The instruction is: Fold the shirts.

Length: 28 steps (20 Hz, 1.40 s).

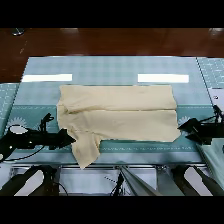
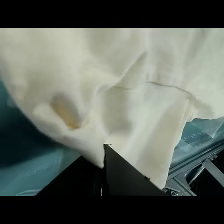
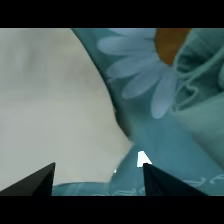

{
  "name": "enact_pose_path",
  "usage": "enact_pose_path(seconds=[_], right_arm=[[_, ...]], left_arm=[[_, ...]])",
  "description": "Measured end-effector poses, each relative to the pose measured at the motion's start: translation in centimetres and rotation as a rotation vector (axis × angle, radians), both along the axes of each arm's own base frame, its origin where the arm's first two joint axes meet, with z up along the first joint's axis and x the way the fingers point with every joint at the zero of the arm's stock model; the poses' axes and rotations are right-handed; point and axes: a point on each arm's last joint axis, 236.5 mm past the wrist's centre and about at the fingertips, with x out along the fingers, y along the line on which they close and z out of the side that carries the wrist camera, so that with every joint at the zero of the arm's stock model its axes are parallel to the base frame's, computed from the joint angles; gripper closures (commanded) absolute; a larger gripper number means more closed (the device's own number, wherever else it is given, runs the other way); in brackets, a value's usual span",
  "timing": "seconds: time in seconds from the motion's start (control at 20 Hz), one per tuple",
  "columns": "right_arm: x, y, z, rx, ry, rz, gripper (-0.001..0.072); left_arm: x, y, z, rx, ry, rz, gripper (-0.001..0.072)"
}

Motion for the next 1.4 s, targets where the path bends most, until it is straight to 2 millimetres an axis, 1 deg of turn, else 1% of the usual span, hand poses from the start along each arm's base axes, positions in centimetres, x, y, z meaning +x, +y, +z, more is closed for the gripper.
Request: enact_pose_path(seconds=[0.05, 0.15, 0.3, 0.4, 0.45, 0.5, 0.55, 0.65, 0.75, 0.8, 0.95, 1.05, 1.1, 1.2, 1.35, 1.4], right_arm=[[-0.8, 0.5, -0.6, 0.007, 0.035, 0.022, 0.0082], [-1.4, 1.2, -1.6, 0.018, 0.075, 0.055, 0.0083], [-0.9, 1.9, -2.7, 0.026, 0.086, 0.074, 0.0085], [-0.2, 2.7, -3.0, 0.059, 0.083, 0.067, 0.0125], [0.4, 2.8, -3.1, 0.066, 0.071, 0.066, 0.0289], [1.1, 2.7, -3.3, 0.063, 0.051, 0.065, 0.0552], [1.7, 2.5, -3.5, 0.056, 0.034, 0.071, 0.0688], [3.0, 2.9, -3.1, 0.083, -0.003, 0.087, 0.0687], [4.4, 2.5, -2.0, 0.083, -0.040, 0.116, 0.0687], [5.3, 2.3, -1.2, 0.081, -0.065, 0.128, 0.0687], [9.0, 1.7, 1.7, 0.086, -0.166, 0.129, 0.0687], [11.8, 1.6, 3.5, 0.117, -0.232, 0.111, 0.0687], [13.1, 1.4, 4.1, 0.131, -0.258, 0.101, 0.0687], [15.7, 1.0, 5.1, 0.155, -0.305, 0.078, 0.0687], [18.9, 0.9, 5.7, 0.186, -0.342, 0.080, 0.0687], [19.7, 1.0, 5.6, 0.188, -0.347, 0.090, 0.0687]], left_arm=[[0.0, -0.1, 0.0, -0.002, -0.004, -0.003, 0.0678], [0.1, -0.2, 0.1, -0.007, -0.009, -0.005, 0.0678], [0.1, -0.3, 0.2, -0.013, -0.012, -0.005, 0.0679], [0.2, -0.3, 0.3, -0.016, -0.014, -0.003, 0.0678], [0.3, -0.4, 0.3, -0.018, -0.016, -0.001, 0.0679], [0.4, -0.3, 0.4, -0.017, -0.020, 0.000, 0.0678], [0.7, -0.3, 0.5, -0.018, -0.027, 0.001, 0.0678], [1.6, -0.2, 1.1, -0.016, -0.051, 0.001, 0.0678], [3.3, 0.2, 2.4, -0.018, -0.095, 0.000, 0.0679], [4.6, 0.7, 3.2, -0.011, -0.130, 0.002, 0.0679], [8.8, 2.0, 6.0, 0.024, -0.245, 0.015, 0.0679], [12.5, 2.9, 7.4, 0.064, -0.318, 0.036, 0.0679], [14.0, 3.0, 7.9, 0.071, -0.333, 0.035, 0.0679], [17.3, 2.8, 8.7, 0.078, -0.362, 0.028, 0.0679], [21.8, 2.3, 8.8, 0.077, -0.366, 0.019, 0.0679], [23.1, 2.1, 8.8, 0.074, -0.363, 0.023, 0.0679]])
